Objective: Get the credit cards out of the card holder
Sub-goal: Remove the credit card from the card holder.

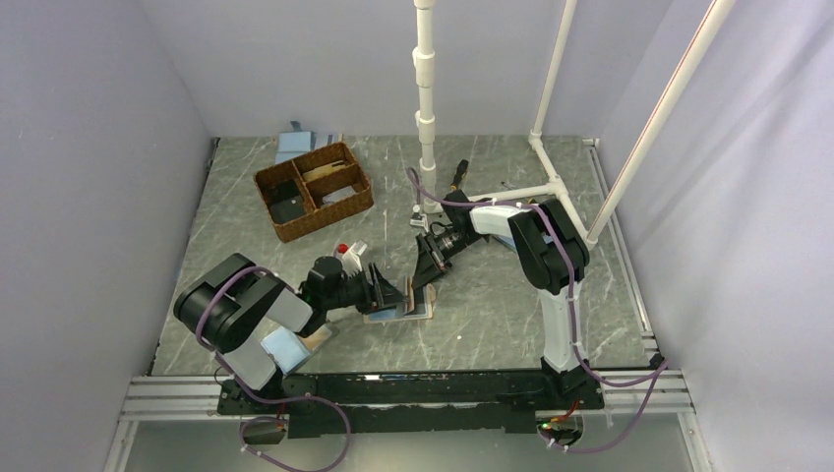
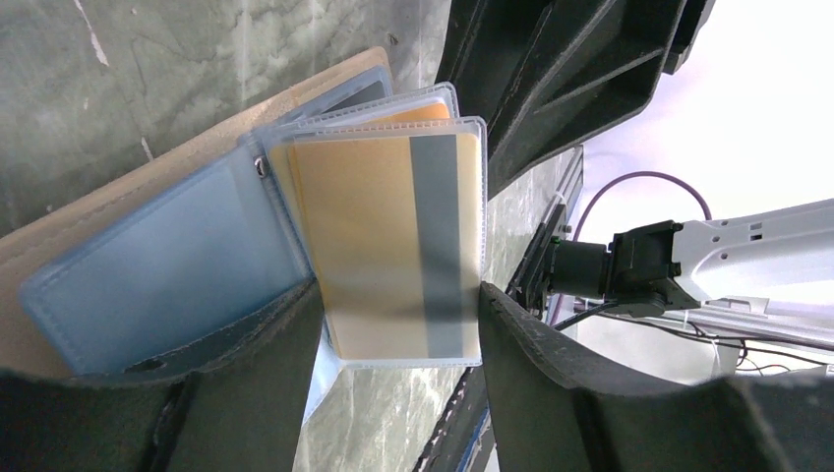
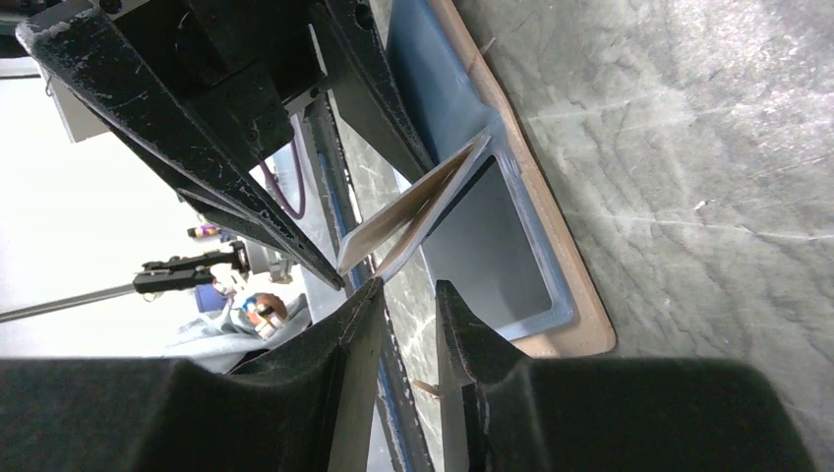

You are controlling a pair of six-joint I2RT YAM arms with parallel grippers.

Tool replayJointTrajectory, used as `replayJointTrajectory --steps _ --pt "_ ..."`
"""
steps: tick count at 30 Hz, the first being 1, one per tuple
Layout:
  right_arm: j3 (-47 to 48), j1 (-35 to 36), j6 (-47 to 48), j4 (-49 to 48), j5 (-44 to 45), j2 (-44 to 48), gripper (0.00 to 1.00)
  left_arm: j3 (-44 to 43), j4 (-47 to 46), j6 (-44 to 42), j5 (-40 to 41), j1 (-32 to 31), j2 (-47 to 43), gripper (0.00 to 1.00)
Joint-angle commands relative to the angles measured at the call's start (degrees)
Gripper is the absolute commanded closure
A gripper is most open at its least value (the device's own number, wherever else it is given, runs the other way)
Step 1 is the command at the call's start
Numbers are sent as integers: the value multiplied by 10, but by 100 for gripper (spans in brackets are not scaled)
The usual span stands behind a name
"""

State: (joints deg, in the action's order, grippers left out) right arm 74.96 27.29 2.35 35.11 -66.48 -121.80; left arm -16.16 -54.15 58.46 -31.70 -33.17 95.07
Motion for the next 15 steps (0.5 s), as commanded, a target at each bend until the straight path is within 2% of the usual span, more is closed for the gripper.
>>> replayJointTrajectory --steps 1,11,15 --pt "17 6 21 -7 36 6 72 24 73 -8 9 0 0 38" --pt "19 6 48 1 48 43 64 28 79 -7 10 4 -7 41" --pt "18 5 57 0 61 60 55 29 73 -5 8 4 -5 41"
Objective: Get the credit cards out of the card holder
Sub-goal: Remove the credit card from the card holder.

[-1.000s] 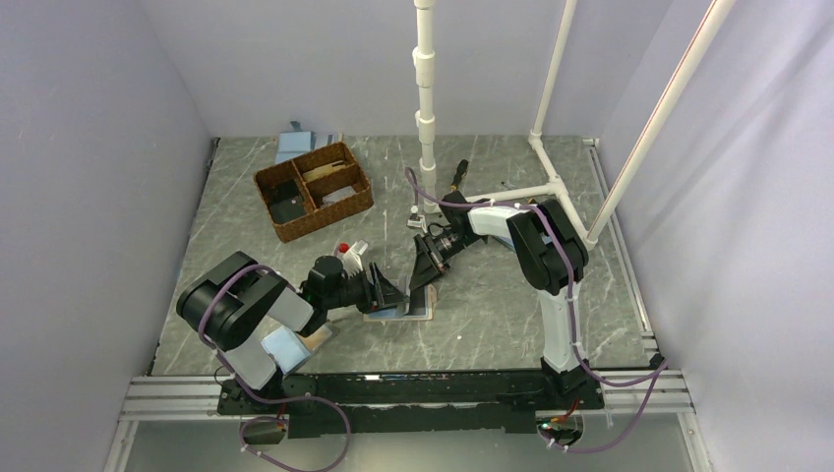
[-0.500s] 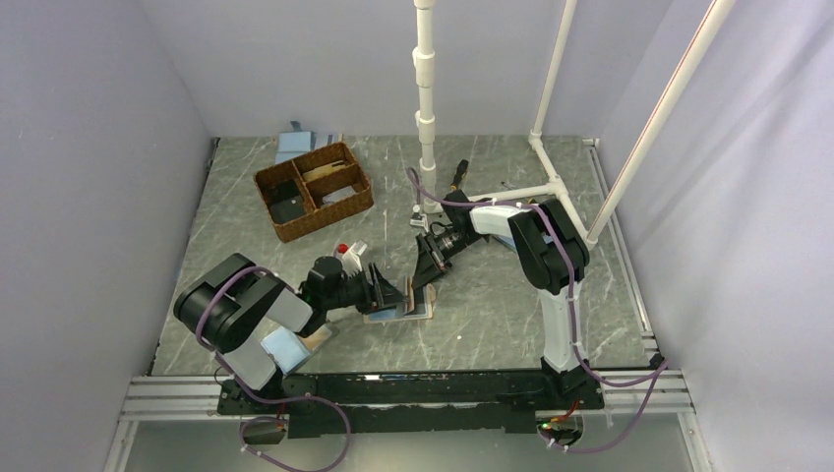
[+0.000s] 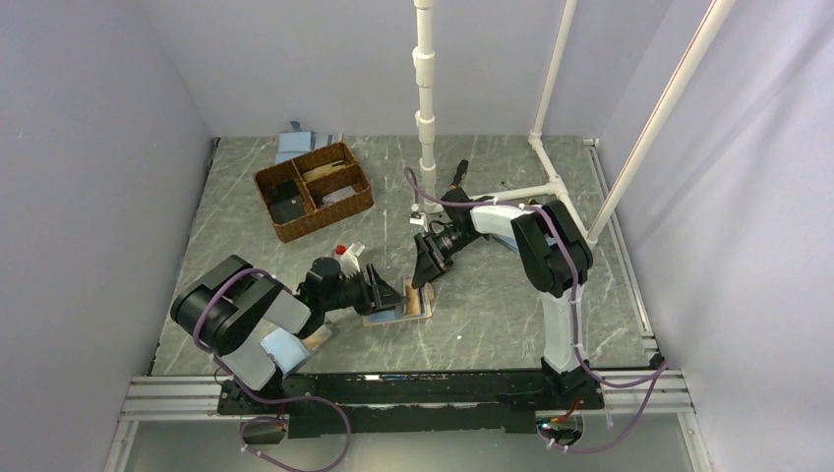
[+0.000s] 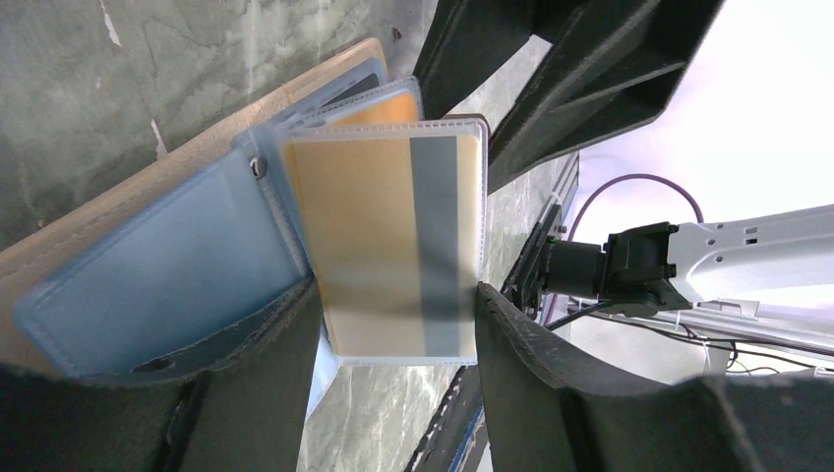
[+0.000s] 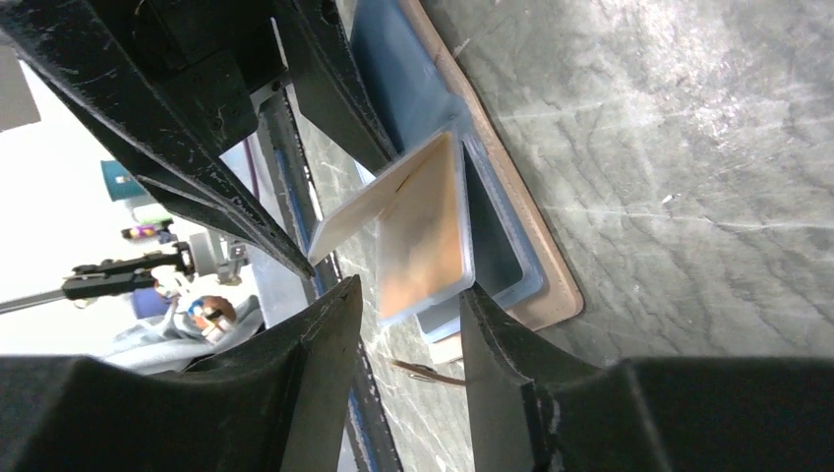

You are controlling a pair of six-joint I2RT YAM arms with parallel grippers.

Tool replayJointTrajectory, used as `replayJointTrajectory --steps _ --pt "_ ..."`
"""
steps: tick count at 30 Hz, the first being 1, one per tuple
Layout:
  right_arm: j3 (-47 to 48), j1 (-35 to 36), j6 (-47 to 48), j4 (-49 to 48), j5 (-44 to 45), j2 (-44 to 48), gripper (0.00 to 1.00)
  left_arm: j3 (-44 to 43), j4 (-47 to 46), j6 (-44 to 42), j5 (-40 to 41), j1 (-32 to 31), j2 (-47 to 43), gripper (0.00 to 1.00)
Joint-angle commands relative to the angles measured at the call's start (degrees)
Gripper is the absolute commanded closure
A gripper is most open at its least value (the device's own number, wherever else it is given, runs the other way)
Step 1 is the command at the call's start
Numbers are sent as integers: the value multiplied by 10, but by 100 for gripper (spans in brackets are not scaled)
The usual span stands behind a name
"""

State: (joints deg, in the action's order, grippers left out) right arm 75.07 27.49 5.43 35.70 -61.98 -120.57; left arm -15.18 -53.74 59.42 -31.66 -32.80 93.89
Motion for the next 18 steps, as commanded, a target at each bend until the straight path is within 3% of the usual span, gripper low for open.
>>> replayJointTrajectory --steps 1,6,9,11,18 --pt "15 3 27 -7 19 52 55 19 68 -15 6 0 8 41" --pt "8 7 27 -18 40 76 58 18 65 -15 3 0 8 41" --pt "8 15 27 -19 57 78 71 19 65 -14 3 0 8 41" --pt "10 22 29 -19 72 80 73 19 65 -14 2 0 8 41" --pt "5 29 32 -27 99 94 74 19 67 -16 3 0 4 41"
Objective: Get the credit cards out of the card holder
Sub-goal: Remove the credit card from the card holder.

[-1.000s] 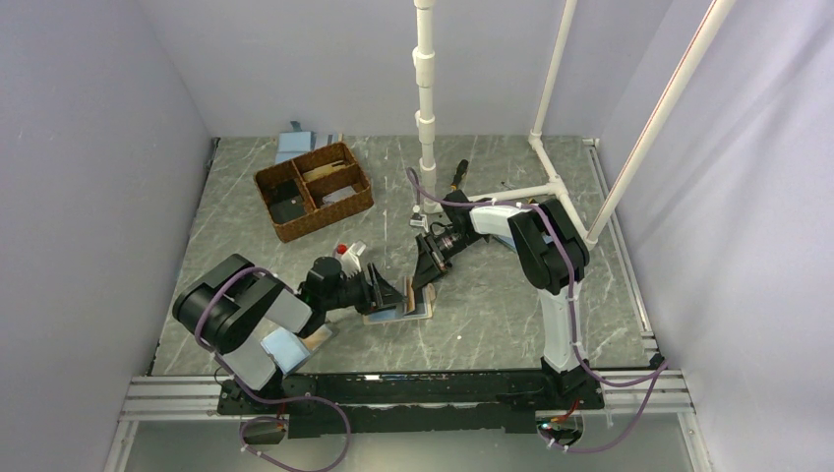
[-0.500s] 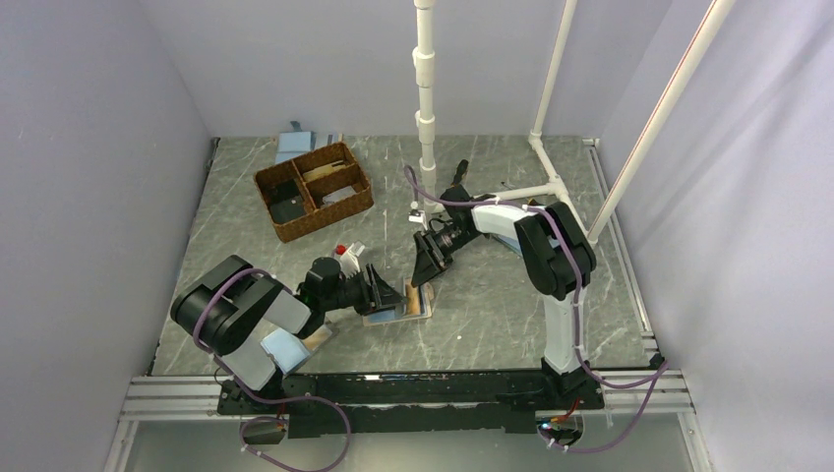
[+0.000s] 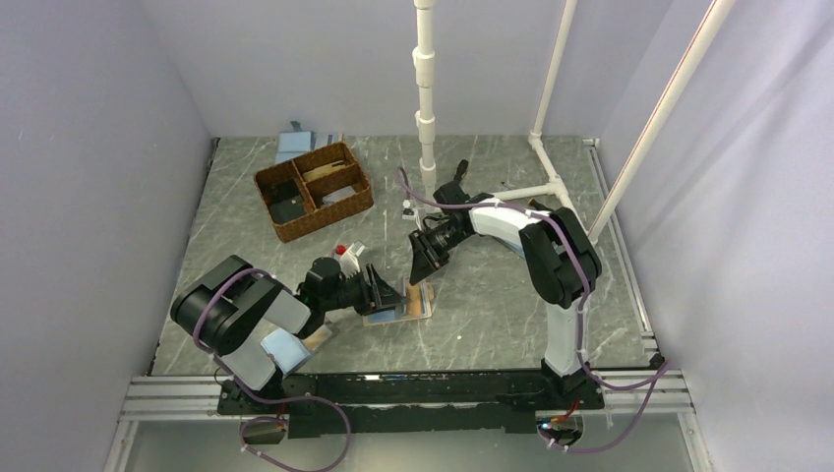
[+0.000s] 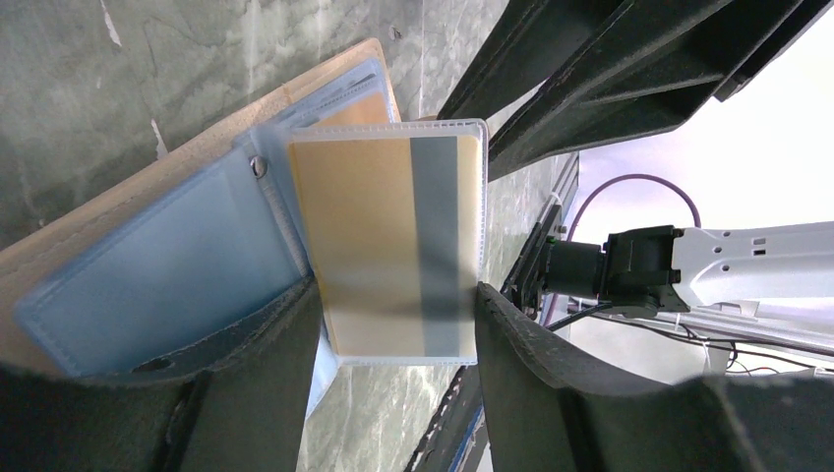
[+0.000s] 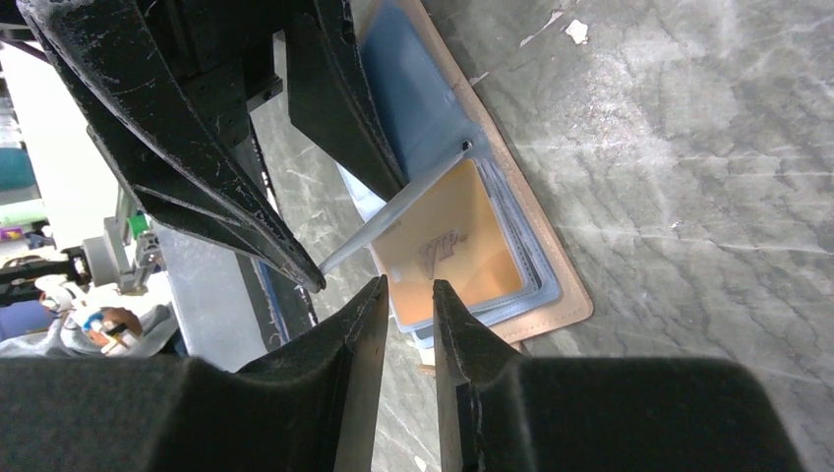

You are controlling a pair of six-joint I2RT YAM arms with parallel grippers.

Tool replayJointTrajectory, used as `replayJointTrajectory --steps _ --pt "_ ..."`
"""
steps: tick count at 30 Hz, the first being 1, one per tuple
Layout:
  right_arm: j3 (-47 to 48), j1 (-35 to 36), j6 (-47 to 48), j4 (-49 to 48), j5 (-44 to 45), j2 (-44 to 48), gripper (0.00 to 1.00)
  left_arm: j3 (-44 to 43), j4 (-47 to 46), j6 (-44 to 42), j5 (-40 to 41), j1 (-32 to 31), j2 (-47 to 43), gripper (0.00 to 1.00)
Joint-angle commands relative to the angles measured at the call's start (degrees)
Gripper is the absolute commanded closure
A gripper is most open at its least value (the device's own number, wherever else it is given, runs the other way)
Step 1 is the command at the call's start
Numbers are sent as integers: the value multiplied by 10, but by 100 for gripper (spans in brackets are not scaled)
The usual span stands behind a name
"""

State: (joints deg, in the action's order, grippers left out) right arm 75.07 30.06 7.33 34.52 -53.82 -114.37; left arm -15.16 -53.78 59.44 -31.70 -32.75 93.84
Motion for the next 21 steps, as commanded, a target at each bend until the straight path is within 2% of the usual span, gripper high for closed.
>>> replayJointTrajectory --steps 1,6,10,14,15,16,21 --pt "6 5 14 -14 17 31 75 18 67 -16 2 0 5 41" --pt "8 25 -7 -21 5 12 82 18 55 -14 -2 0 9 40" --pt "10 34 -33 -34 -2 -1 84 23 39 -11 -2 0 7 35" --pt "3 43 -60 -59 -17 0 84 28 50 -14 9 0 -11 22" --pt "1 46 -68 -66 -21 -1 84 27 60 -17 11 0 -17 5" --pt "-1 48 -72 -73 -30 -3 84 25 72 -21 13 0 -25 1" --pt "-16 51 -123 -112 -86 -17 82 19 132 -33 30 0 -67 1"
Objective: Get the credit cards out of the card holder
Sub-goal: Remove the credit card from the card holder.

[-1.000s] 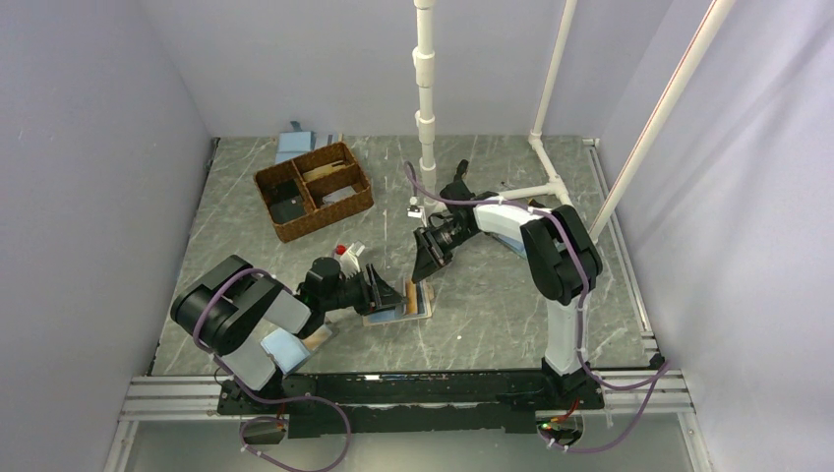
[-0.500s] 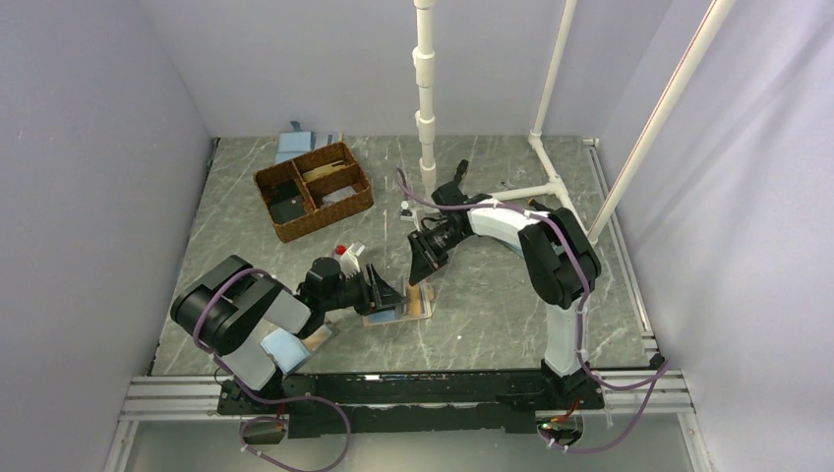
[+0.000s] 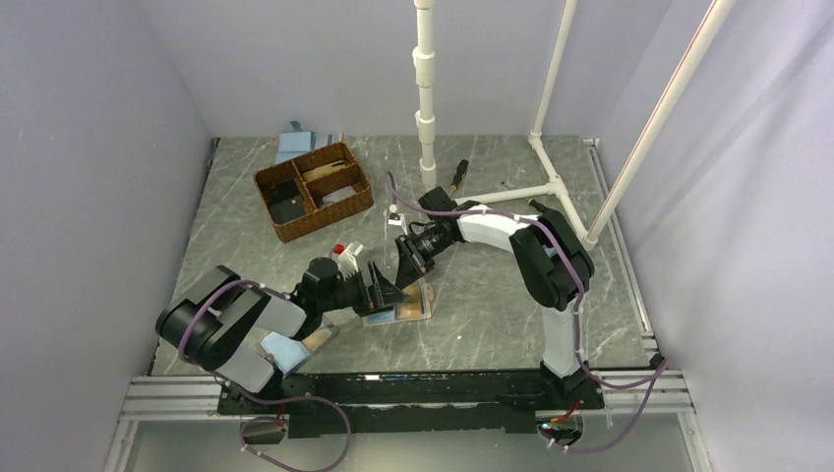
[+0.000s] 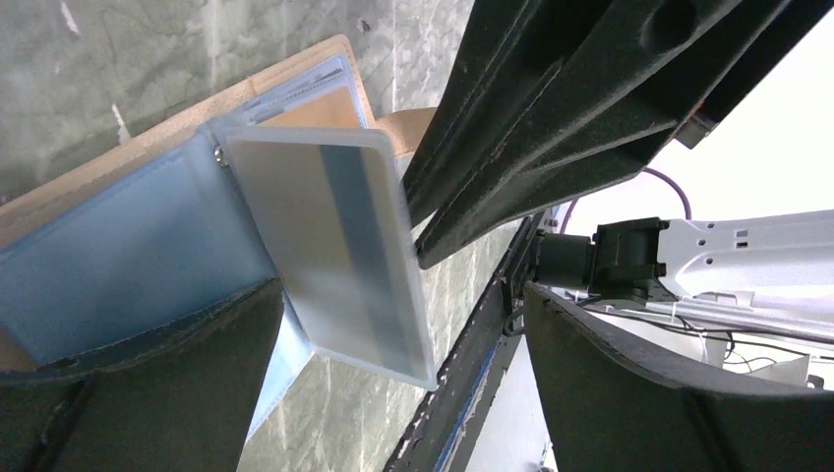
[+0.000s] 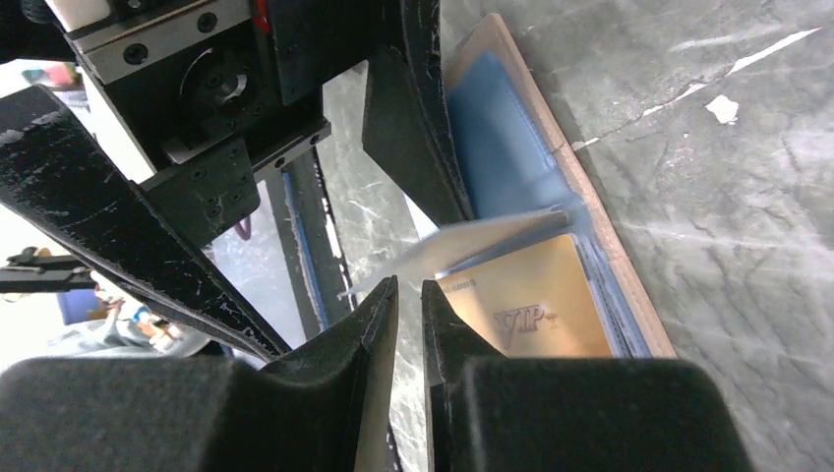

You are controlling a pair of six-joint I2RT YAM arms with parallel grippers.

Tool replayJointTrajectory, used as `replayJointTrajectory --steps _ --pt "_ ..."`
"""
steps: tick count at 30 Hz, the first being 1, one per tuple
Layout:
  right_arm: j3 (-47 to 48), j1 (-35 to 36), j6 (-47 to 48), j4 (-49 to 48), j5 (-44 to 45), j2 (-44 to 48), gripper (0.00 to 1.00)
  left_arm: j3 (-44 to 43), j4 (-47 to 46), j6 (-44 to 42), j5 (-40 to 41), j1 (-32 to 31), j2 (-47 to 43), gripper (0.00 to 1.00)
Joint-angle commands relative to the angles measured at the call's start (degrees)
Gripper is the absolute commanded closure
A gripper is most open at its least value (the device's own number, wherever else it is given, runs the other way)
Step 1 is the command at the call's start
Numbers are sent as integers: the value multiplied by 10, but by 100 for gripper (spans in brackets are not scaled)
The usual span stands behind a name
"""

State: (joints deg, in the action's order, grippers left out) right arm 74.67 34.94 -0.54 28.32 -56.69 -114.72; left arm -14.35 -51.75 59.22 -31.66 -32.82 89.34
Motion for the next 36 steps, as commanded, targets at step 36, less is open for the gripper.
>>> replayJointTrajectory --steps 36 --pt "32 1 12 48 73 -76 80 32 334 -25 155 13 -233 34"
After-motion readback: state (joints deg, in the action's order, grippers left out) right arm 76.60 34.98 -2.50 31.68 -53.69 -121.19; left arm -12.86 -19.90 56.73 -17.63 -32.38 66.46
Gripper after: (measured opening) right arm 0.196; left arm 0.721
